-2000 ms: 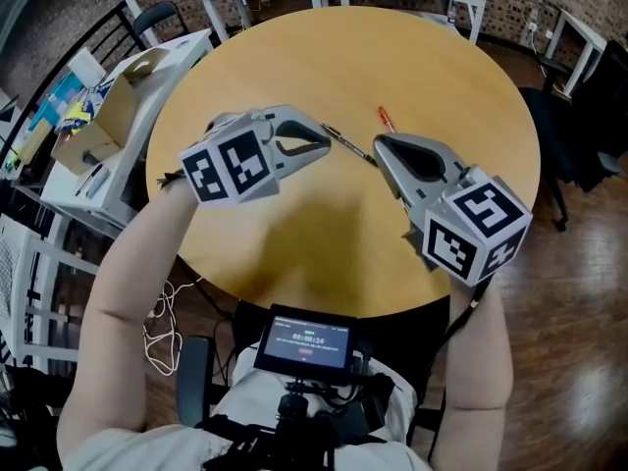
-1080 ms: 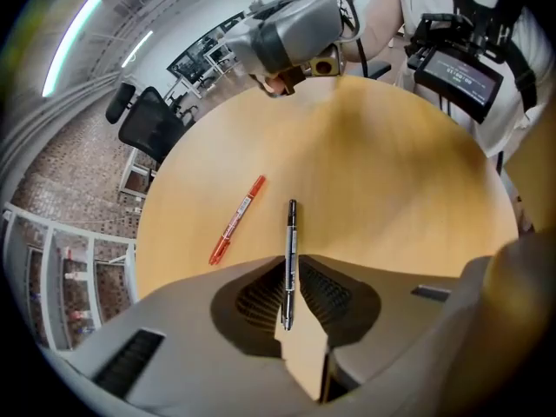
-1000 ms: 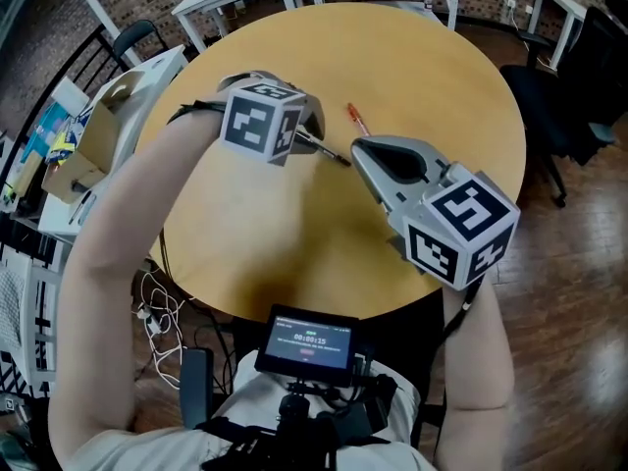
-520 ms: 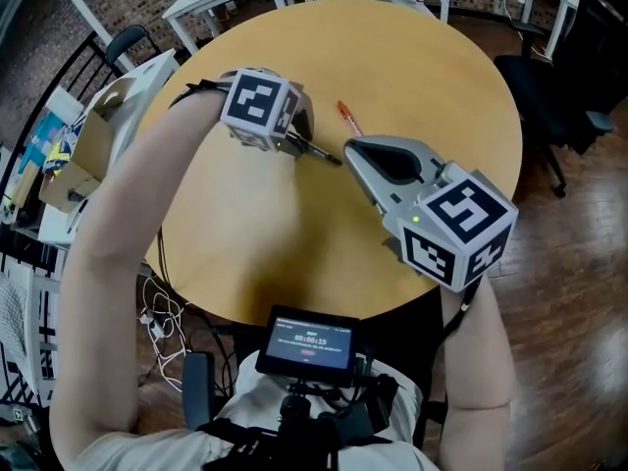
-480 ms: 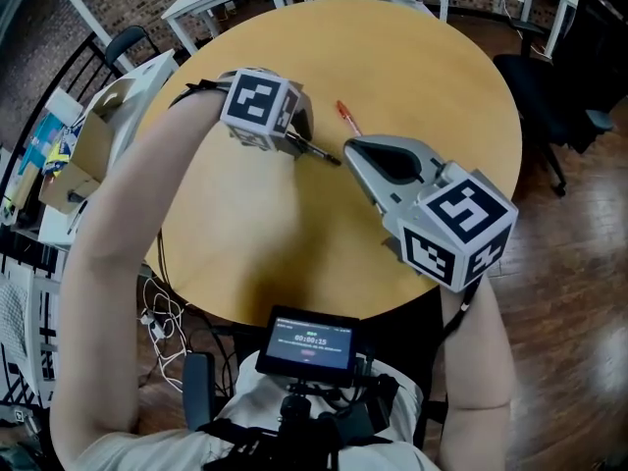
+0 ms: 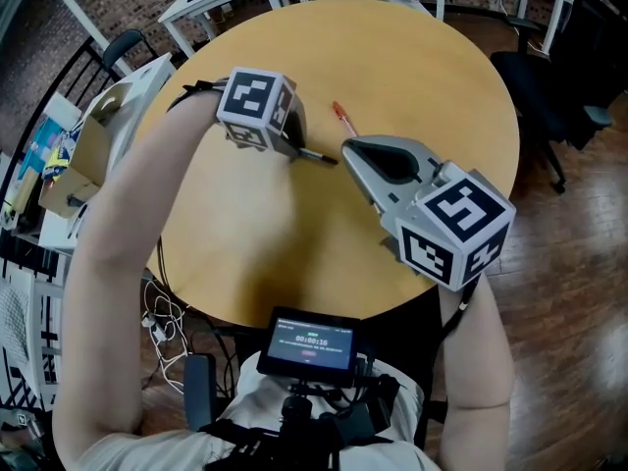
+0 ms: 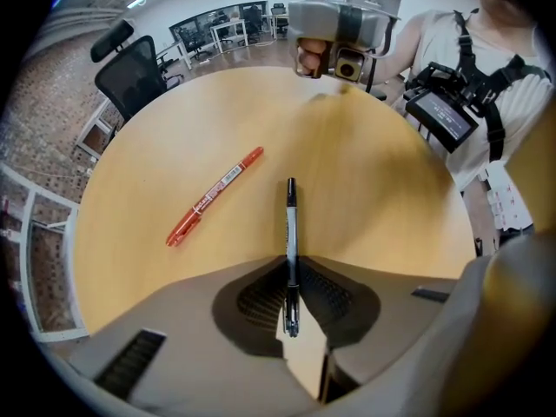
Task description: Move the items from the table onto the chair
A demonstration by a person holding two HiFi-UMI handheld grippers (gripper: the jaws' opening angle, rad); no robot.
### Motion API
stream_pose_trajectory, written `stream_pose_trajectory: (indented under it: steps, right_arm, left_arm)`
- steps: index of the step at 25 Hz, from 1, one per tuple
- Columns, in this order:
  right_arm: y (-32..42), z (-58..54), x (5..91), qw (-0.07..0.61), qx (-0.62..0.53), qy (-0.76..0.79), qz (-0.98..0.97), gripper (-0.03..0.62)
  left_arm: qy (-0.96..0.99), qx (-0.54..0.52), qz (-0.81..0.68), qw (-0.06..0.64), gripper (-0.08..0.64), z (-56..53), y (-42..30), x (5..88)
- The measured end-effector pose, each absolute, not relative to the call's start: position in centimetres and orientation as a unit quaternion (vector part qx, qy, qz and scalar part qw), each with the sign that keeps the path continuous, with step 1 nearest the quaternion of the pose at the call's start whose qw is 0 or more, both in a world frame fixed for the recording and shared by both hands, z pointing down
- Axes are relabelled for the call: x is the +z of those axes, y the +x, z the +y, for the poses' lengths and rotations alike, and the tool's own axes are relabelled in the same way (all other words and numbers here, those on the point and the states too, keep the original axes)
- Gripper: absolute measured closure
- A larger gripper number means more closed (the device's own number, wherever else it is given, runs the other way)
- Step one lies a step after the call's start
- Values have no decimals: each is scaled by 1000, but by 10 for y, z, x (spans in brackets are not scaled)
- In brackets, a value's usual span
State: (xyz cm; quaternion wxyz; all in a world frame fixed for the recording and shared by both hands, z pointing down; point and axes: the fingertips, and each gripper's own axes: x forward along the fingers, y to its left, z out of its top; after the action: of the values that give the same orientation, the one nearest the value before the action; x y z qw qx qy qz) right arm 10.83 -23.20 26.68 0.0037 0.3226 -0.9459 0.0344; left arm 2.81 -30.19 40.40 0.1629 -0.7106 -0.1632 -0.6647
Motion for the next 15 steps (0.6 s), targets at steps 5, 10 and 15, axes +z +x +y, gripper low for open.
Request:
stream_pose_trajectory:
  steps: [5, 10, 15]
  right_arm:
    - [108, -229, 264, 7, 30, 324, -945, 589]
    - [105, -229, 262, 7, 25, 327, -945, 589]
    - [100, -228, 253, -1, 14, 334, -942, 589]
  left_arm:
    - [-744, -627, -139, 187, 502, -296, 39, 381]
    - [-746, -614, -113, 232, 502, -289, 42, 357]
    - [-789, -560, -32, 251, 502, -289, 44, 331]
